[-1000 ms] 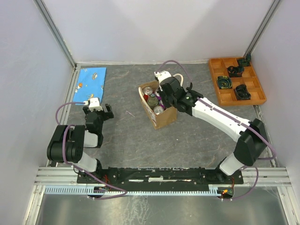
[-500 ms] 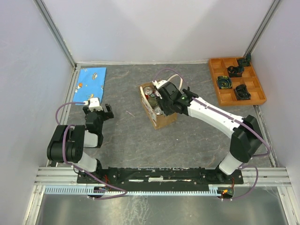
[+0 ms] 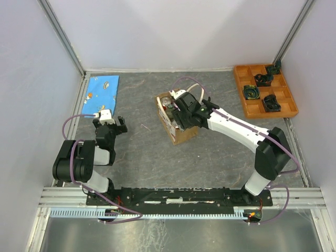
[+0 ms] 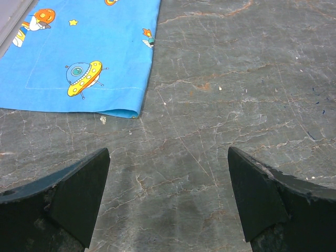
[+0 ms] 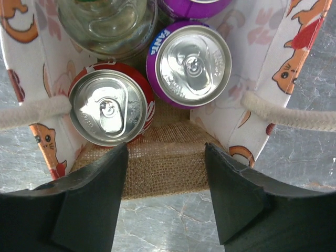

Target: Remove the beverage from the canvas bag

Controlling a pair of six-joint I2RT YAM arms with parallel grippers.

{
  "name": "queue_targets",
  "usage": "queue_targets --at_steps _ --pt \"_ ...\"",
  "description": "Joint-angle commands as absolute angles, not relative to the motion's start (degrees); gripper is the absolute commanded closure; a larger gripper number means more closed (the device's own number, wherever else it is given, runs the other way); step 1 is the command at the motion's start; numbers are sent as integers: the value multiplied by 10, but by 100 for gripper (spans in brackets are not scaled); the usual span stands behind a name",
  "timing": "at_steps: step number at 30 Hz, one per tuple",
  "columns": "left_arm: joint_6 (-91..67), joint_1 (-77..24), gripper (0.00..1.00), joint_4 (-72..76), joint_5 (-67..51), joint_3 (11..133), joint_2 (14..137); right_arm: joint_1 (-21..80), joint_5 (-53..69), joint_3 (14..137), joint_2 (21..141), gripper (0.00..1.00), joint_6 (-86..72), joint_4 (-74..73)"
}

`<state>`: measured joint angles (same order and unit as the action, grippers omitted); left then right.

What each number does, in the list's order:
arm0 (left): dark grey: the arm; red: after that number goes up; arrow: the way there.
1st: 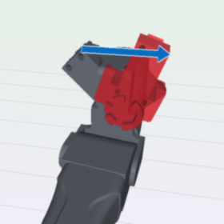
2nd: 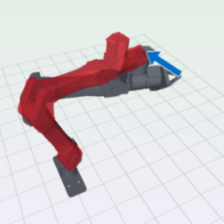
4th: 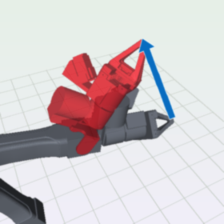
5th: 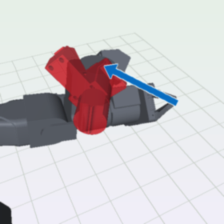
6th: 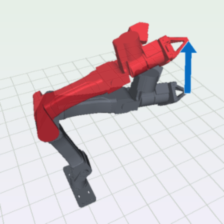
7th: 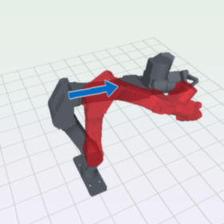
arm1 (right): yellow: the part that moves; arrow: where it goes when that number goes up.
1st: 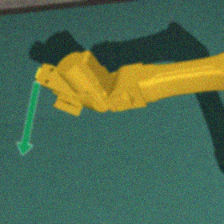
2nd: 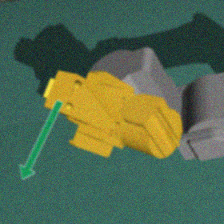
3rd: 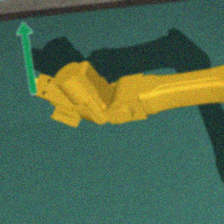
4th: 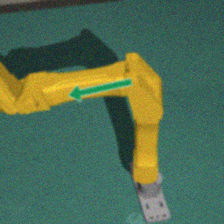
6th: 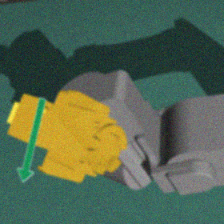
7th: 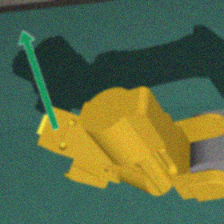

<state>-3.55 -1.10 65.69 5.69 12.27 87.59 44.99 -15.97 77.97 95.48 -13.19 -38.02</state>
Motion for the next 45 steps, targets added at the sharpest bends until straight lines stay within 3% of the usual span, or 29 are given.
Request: queue_targets --at_steps 1,8,17,45 --pt "-11 -14 1 676 63 134 871 449 -109 801 989 24 -128 -413" --pt "-11 -13 1 676 64 134 870 449 -28 826 1008 23 -123 -427" --pt "-11 -13 1 677 64 134 871 450 -9 818 996 24 -127 -416" --pt "-11 -13 1 676 63 134 870 458 -60 807 1124 30 -133 -411"
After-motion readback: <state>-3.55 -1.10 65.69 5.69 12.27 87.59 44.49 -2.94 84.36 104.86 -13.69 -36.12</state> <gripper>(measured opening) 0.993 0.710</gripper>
